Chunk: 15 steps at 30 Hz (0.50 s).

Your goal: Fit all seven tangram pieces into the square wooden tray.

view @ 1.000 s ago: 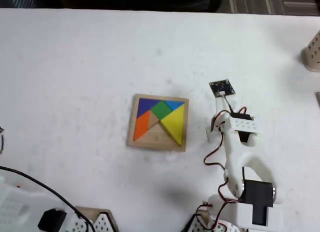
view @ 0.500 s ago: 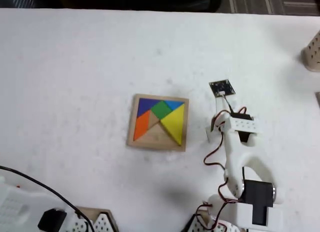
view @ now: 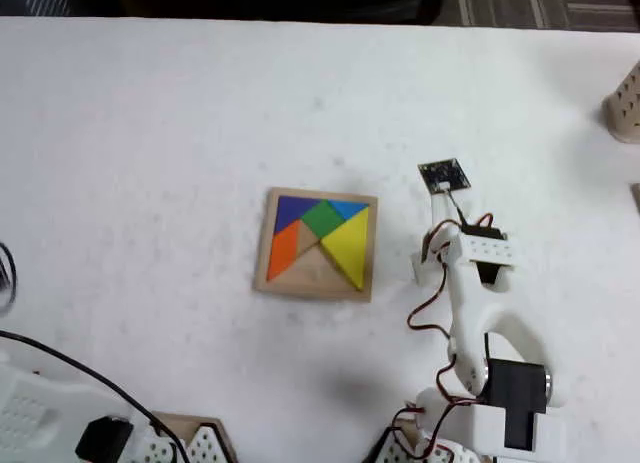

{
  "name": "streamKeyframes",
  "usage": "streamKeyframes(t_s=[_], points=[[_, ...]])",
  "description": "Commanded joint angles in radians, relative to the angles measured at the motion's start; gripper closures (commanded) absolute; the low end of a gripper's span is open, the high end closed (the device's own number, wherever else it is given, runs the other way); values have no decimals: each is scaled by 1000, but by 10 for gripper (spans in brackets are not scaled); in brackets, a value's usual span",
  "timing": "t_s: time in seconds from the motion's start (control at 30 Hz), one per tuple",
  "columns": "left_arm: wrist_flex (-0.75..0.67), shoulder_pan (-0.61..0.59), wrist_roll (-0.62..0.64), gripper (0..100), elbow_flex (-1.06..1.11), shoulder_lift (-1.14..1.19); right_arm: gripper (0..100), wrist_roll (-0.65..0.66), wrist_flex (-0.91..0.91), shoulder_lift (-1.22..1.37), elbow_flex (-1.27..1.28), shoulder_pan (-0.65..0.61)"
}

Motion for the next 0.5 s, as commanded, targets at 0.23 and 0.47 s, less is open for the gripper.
streamKeyframes(t_s=[0.23,0.47], points=[[-333,-7,-222,716,-14,163,861,14,15,-22,2,-28],[-388,-7,-155,652,-17,177,861,14,15,-22,2,-28]])
